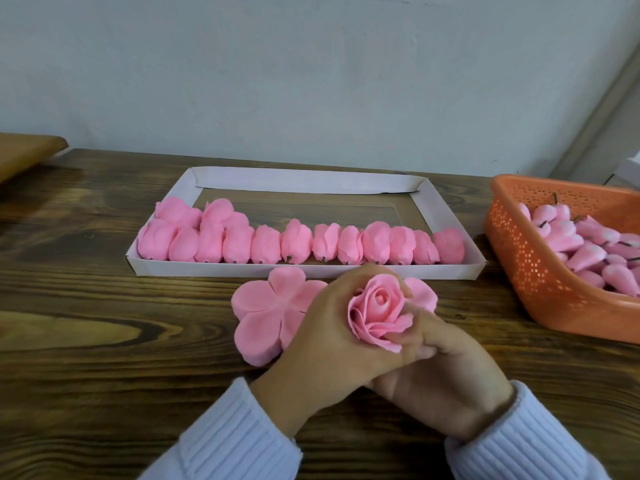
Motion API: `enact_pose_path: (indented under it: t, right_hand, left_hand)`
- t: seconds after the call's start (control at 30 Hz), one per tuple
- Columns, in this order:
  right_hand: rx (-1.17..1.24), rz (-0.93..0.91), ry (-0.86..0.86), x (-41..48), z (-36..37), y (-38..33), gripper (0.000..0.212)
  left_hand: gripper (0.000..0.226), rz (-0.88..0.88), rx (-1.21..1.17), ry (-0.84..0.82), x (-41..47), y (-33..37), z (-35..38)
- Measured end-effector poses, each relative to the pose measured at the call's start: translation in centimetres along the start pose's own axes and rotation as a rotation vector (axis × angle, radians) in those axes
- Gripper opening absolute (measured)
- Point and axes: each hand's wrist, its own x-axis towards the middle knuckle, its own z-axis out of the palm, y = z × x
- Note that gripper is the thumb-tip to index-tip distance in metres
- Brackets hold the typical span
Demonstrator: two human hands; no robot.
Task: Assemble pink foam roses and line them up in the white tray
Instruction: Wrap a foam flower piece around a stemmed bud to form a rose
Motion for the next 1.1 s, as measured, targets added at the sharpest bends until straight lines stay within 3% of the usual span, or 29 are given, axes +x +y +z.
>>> enact_pose_path:
  t: [0.1,0.2,0.23,0.27,0.33,0.47,0.77,0.97,1.1]
  right_hand:
    - [-0.019,0.013,0.021,0.0,-0.2,-0.1,0.057]
    - [-0.027,0.016,-0.006,0.0,-0.3,-0.1,0.055]
    - [-0.026,0.016,-0.021,-0.1,-0.2,-0.1,0.054]
    - [-0.022,0.019,-0.036,-0.1,-0.2,-0.1,0.053]
    - [-0.001,0.036,-0.064,0.0,-0.2,-0.2,0.056]
    - [0.048,0.068,-0.110,0.1,-0.1,-0.5,0.057]
    - [-0.046,0.153,0.021,0.3,-0.4,0.0,0.045]
    - [-0.096,0.070,-0.068,0.2,-0.2,0.6,0.042]
    - [0.005,-0.035,-0.096,0.2,-0.2,0.7,0.055]
  left_hand:
    - [0.045,0.035,0.067,0.021,-0.1,0.3,-0.1]
    - [0.105,-0.060,0.018,-0.006,-0.7,0.1,-0.2]
    - [0.108,-0.074,0.020,-0.001,-0.7,0.3,-0.3]
    - [0.095,-0.062,0.033,-0.005,-0.7,0.1,-0.4]
    - [0.050,-0.002,0.054,0.004,-0.3,-0.2,-0.4]
    - [0.021,-0.004,-0.032,0.075,-0.2,0.0,-0.6]
    - [0.008,0.004,-0.136,0.107,-0.4,0.6,-0.6]
    - [0.028,-0.035,-0.181,0.008,-0.4,0.6,-0.4]
    - [0.034,0.009,-0.169,0.035,-0.3,0.7,-0.3]
